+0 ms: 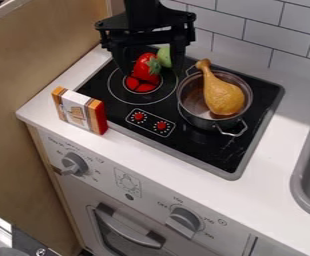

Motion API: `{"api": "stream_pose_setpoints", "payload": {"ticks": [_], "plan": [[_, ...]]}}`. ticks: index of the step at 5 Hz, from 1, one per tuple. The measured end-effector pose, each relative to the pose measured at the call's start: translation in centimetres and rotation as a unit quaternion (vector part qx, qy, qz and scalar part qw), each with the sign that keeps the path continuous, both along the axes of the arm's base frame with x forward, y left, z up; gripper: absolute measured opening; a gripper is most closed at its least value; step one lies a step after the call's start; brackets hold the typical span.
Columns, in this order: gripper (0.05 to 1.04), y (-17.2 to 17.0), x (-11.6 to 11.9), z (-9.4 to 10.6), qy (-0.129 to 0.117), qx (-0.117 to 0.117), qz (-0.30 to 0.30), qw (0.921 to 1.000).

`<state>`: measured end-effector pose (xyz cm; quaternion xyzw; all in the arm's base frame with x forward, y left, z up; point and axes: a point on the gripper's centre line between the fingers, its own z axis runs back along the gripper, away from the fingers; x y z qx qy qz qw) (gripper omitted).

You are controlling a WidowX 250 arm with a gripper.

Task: Place the box in the pot on the left burner

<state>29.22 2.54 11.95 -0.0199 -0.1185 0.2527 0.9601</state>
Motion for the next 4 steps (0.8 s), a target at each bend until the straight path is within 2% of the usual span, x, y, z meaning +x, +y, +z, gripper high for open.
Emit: {"api": "stream_pose_setpoints", "payload": {"ticks": [1, 2, 3, 4], "plan": [[0.998, -0.2, -0.4, -0.8, 0.017, -0.004, -0.012, 0.9998], [0.999, 3.6, -3.2, -1.1, 0.027, -0.029, -0.124, 0.9915], [0.998, 3.2, -3.1, -1.2, -0.009, -0.062, -0.138, 0.9885], [0.999, 2.1, -2.1, -1.9, -0.015, -0.031, -0.135, 0.9903]]}}
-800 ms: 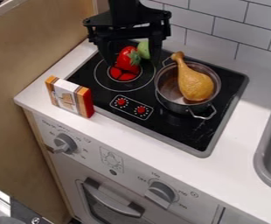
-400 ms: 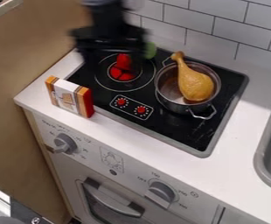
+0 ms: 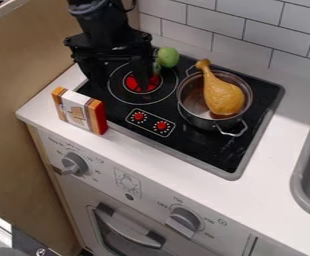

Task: Place the box in the pot on the left burner

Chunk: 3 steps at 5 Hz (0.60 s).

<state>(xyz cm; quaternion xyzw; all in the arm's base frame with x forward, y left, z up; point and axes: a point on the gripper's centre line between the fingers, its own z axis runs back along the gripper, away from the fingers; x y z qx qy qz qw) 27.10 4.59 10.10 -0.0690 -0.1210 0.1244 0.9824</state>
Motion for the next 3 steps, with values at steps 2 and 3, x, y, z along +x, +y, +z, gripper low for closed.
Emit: {"api": "stream_pose_setpoints", "payload": {"ticks": [2, 3], "plan": [[0.998, -0.24, 0.13, -0.03, -0.002, 0.001, -0.004, 1.0], [0.999, -0.28, 0.08, -0.07, 0.002, 0.005, -0.001, 1.0]]}}
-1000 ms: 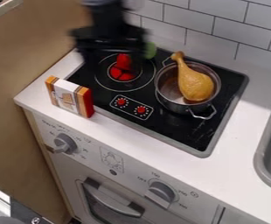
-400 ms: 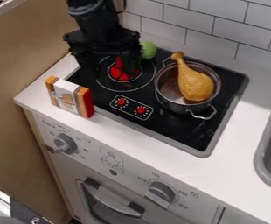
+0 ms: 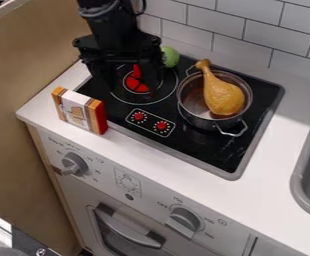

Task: Place the box in the pot on the left burner

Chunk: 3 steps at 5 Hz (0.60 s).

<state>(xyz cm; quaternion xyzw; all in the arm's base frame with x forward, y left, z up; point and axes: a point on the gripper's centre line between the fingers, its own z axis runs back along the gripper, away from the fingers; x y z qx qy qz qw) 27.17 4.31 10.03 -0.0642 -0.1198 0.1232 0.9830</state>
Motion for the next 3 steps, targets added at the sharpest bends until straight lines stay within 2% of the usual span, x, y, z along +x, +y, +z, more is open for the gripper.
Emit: {"api": "stream_pose_setpoints", "payload": {"ticks": [1, 2, 3], "plan": [[0.999, -0.2, -1.1, 0.0, 0.035, 0.069, 0.057, 0.9953], [0.998, 1.1, -2.4, 1.2, 0.047, 0.142, 0.115, 0.982], [0.998, 2.6, -3.4, 0.6, 0.045, 0.154, 0.198, 0.9669]]}}
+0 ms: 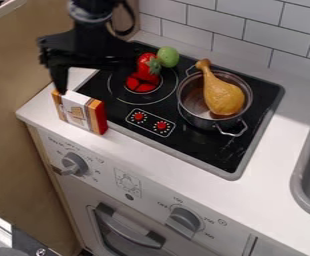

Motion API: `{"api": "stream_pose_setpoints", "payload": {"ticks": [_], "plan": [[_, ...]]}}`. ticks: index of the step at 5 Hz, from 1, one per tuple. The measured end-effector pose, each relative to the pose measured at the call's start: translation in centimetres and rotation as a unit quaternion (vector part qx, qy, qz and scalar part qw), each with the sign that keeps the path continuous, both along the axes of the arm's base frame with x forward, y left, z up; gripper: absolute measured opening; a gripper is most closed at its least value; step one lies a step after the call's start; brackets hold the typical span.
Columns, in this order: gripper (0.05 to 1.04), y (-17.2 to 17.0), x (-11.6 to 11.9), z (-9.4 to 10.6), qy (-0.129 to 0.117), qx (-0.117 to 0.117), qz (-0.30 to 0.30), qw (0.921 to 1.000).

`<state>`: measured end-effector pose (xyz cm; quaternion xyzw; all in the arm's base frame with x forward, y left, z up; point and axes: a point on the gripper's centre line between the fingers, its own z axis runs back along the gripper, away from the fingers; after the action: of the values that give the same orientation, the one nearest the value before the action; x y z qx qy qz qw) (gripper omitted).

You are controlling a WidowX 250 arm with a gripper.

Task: Place the box in the pot on the left burner

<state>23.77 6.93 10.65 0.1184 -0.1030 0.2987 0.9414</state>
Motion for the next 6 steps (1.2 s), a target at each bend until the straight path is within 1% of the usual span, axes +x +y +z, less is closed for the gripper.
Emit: {"api": "stream_pose_setpoints", "payload": {"ticks": [1, 2, 3, 4, 5, 6], "plan": [[0.999, 0.7, -1.0, -0.3, -0.085, -0.039, 0.075, 0.9929], [0.998, 1.3, -1.2, -0.3, -0.167, -0.082, 0.159, 0.9697], [0.999, 1.2, -0.9, 0.3, -0.23, -0.09, 0.238, 0.9394], [0.998, 1.7, -0.9, 0.7, -0.248, -0.068, 0.291, 0.9215], [0.998, 2.6, -0.5, 0.9, -0.251, -0.041, 0.338, 0.9061], [0.998, 3.1, -0.6, 1.3, -0.261, -0.037, 0.373, 0.8895]]}}
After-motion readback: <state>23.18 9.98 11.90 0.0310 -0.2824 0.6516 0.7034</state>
